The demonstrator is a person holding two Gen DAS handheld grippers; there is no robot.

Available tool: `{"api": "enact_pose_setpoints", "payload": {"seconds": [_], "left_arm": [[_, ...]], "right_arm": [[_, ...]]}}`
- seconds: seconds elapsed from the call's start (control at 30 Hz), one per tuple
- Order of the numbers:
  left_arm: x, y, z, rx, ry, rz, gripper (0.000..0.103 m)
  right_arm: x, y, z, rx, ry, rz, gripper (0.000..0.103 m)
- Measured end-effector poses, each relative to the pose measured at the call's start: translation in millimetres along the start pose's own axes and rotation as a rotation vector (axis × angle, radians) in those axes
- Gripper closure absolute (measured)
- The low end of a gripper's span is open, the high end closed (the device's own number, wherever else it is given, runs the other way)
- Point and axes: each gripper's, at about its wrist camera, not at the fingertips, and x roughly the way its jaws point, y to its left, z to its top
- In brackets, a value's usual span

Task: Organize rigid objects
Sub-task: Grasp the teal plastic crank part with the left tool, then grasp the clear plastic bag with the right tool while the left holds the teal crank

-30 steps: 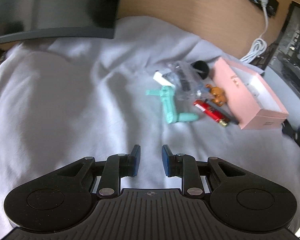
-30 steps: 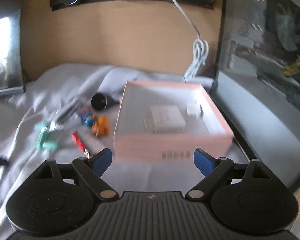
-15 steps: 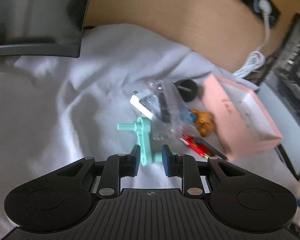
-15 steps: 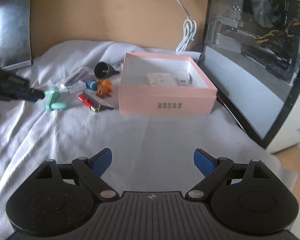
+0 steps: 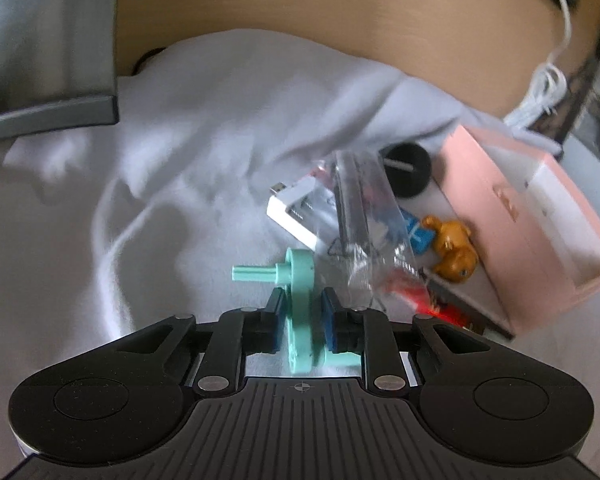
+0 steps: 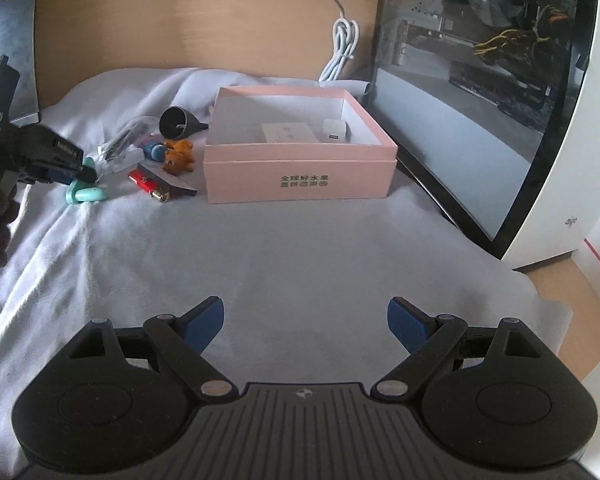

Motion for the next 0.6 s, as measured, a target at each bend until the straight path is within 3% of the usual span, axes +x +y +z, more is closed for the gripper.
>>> {"api": "enact_pose_setpoints", "payload": {"seconds": [0.3, 0.6], "left_arm": [[-38.8, 14.3, -31.1, 0.072, 0.033, -0.051, 0.084], [-81.9, 39.5, -68.3, 0.033, 0.09, -0.043, 0.084]], "right_arm": [[23.4, 16.2, 35.5, -0.022, -0.001, 0.115, 0.013], [67.8, 81.1, 117.5, -0.115, -0.073, 0.321, 0.015]]}}
